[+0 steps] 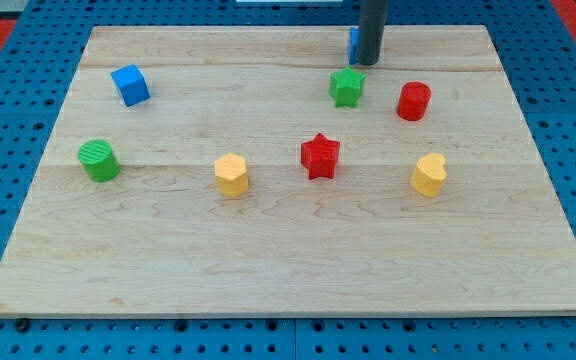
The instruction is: Slightly move the triangle to the right
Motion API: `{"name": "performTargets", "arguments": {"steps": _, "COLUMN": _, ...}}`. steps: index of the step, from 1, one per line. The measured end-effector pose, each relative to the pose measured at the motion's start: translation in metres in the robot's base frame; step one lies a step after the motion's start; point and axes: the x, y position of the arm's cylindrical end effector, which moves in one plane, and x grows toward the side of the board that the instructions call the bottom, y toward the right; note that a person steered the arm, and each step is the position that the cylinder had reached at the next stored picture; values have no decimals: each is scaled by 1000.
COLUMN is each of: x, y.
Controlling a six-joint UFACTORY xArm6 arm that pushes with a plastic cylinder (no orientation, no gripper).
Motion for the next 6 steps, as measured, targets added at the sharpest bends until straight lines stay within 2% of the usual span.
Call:
{"name": "performTargets", "arguments": {"steps": 1, "x": 14, "y": -44}}
{"name": "performTargets", "arguments": {"steps": 2, "x": 21, "y": -127}}
{"name": "performTargets", "arguments": {"steps": 3, "x": -10, "y": -131}}
{"name": "performTargets", "arguments": {"steps": 4, "x": -32, "y": -77}}
{"name": "performTargets", "arguments": {"steps": 6, "x": -32, "y": -23}}
